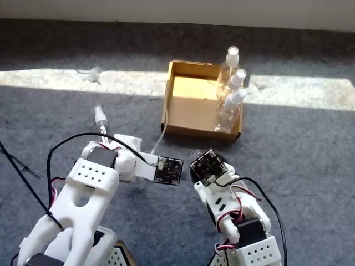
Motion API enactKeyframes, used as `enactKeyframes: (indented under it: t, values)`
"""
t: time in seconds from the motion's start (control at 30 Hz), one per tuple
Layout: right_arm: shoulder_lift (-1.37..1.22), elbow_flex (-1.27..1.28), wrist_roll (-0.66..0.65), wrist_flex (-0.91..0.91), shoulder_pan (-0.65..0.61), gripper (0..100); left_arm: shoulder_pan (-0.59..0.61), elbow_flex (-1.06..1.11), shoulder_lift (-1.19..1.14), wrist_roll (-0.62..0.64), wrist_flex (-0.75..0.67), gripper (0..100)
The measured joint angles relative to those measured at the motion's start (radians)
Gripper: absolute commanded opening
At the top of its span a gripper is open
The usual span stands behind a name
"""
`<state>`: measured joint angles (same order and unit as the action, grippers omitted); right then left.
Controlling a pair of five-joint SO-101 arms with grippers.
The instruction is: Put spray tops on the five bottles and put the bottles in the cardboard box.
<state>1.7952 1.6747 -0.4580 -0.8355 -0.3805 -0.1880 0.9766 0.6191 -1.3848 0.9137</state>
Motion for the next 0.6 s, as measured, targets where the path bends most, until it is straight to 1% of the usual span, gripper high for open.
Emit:
enactKeyframes:
  t: [0.07, 0.1, 0.17, 0.3, 0.4, 0.5, 0.6]
  values:
    - [0.000, 0.000, 0.000, 0.000, 0.000, 0.5, 0.000, 0.000, 0.000, 0.023, -0.104, 21]
    - [0.000, 0.000, 0.000, 0.000, 0.000, 0.5, 0.003, 0.000, 0.000, 0.057, -0.153, 21]
    - [0.000, 0.000, 0.000, 0.000, 0.000, 0.5, 0.015, -0.006, 0.000, 0.204, -0.213, 21]
    - [0.000, 0.000, 0.000, 0.000, 0.000, 0.5, 0.035, -0.038, 0.000, 0.529, -0.235, 21]
    - [0.000, 0.000, 0.000, 0.000, 0.000, 0.5, 0.031, -0.061, 0.000, 0.736, -0.241, 21]
    - [0.000, 0.000, 0.000, 0.000, 0.000, 0.5, 0.031, -0.061, 0.000, 0.868, -0.241, 21]
    - [0.000, 0.000, 0.000, 0.000, 0.000, 0.5, 0.032, -0.061, -0.029, 0.936, -0.241, 21]
